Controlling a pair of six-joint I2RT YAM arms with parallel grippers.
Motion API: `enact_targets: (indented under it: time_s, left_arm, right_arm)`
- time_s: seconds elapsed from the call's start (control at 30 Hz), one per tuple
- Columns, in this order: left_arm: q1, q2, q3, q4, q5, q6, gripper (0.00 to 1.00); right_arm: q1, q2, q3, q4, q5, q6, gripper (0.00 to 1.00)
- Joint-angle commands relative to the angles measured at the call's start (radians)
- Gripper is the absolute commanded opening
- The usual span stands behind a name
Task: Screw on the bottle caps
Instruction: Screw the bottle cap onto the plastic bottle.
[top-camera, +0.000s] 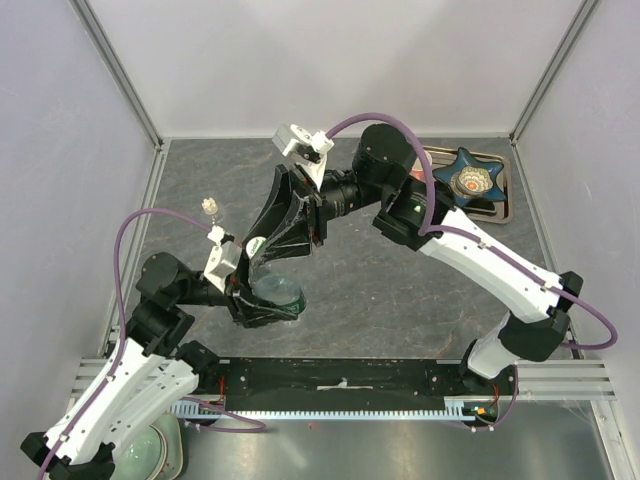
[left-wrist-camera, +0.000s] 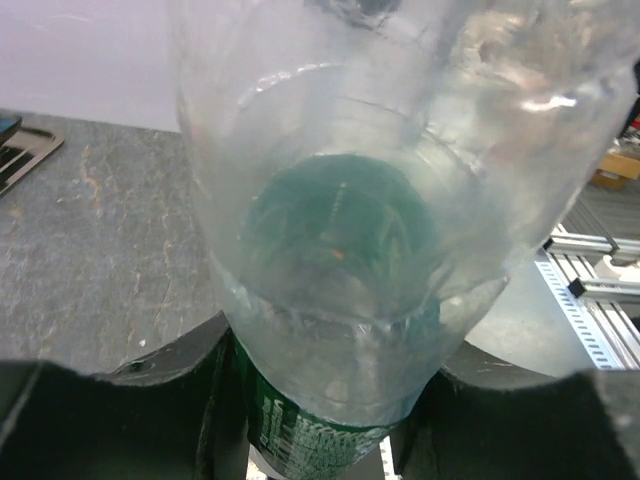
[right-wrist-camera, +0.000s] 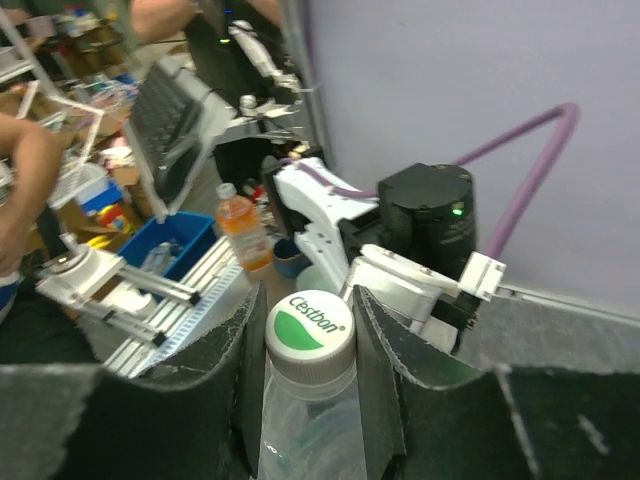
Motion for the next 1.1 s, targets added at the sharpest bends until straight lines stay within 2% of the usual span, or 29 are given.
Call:
enact_targets:
  time_s: [0.0, 0.03, 0.1, 0.13, 0.27, 0.33, 0.37, 0.43, 0.5, 0.57, 0.63, 0.73, 0.83, 0.93, 0.97, 1.03, 1.07]
  left_arm:
    - [0.01, -0.007, 0.052, -0.037, -0.141, 0.049, 0.02]
    - [0.011, -0.006, 0.058, -0.084, -0.179, 0.088, 0.02]
    - [0.013, -0.007, 0.072, -0.117, -0.315, 0.133, 0.02]
    - [0.013, -0.009, 0.075, -0.143, -0.355, 0.147, 0.02]
    - [0.016, -0.006, 0.087, -0.19, -0.561, 0.198, 0.02]
    - [0.016, -0.007, 0.09, -0.197, -0.618, 0.205, 0.02]
    - [0.019, -0.007, 0.092, -0.201, -0.656, 0.207, 0.02]
    - [0.019, -0.004, 0.094, -0.201, -0.667, 0.21, 0.02]
    - [0.022, -0.004, 0.094, -0.198, -0.67, 0.205, 0.02]
    - [0.025, -0.003, 0.094, -0.197, -0.679, 0.205, 0.02]
    - [0.025, -0.001, 0.094, -0.195, -0.695, 0.205, 0.02]
    - [0.028, -0.004, 0.095, -0.203, -0.721, 0.215, 0.02]
    - [0.031, -0.003, 0.1, -0.221, -0.808, 0.225, 0.02]
    - [0.031, -0.006, 0.097, -0.229, -0.827, 0.233, 0.02]
    - [0.031, -0.007, 0.095, -0.229, -0.821, 0.232, 0.02]
    - [0.033, -0.013, 0.09, -0.224, -0.784, 0.225, 0.02]
    - [0.034, -0.015, 0.087, -0.226, -0.77, 0.224, 0.02]
  right_arm:
    - [-0.015, -0.076, -0.005, -0.311, 0.258, -0.227, 0.09]
    - [-0.015, -0.084, -0.013, -0.389, 0.342, -0.284, 0.07]
    - [-0.009, -0.119, -0.065, -0.428, 0.5, -0.309, 0.0]
    - [-0.005, -0.133, -0.094, -0.43, 0.664, -0.309, 0.0]
    - [0.038, -0.191, -0.223, -0.372, 1.021, -0.274, 0.0]
    - [0.107, -0.198, -0.261, -0.349, 1.159, -0.271, 0.0]
    - [0.133, -0.195, -0.269, -0.34, 1.303, -0.266, 0.0]
    - [0.22, -0.179, -0.291, -0.309, 1.405, -0.255, 0.0]
    - [0.276, -0.14, -0.283, -0.277, 1.583, -0.228, 0.0]
    - [0.322, -0.109, -0.266, -0.278, 1.683, -0.182, 0.0]
    - [0.366, -0.051, -0.222, -0.313, 1.848, -0.147, 0.0]
    - [0.417, 0.022, -0.154, -0.335, 2.051, -0.157, 0.0]
    - [0.436, 0.069, -0.082, -0.35, 2.131, -0.179, 0.07]
    - [0.44, 0.085, -0.01, -0.352, 2.102, -0.209, 0.36]
    - [0.44, 0.082, 0.027, -0.35, 2.079, -0.232, 0.49]
    - [0.44, 0.056, 0.056, -0.343, 1.991, -0.251, 0.57]
    - [0.439, 0.042, 0.071, -0.335, 1.96, -0.266, 0.67]
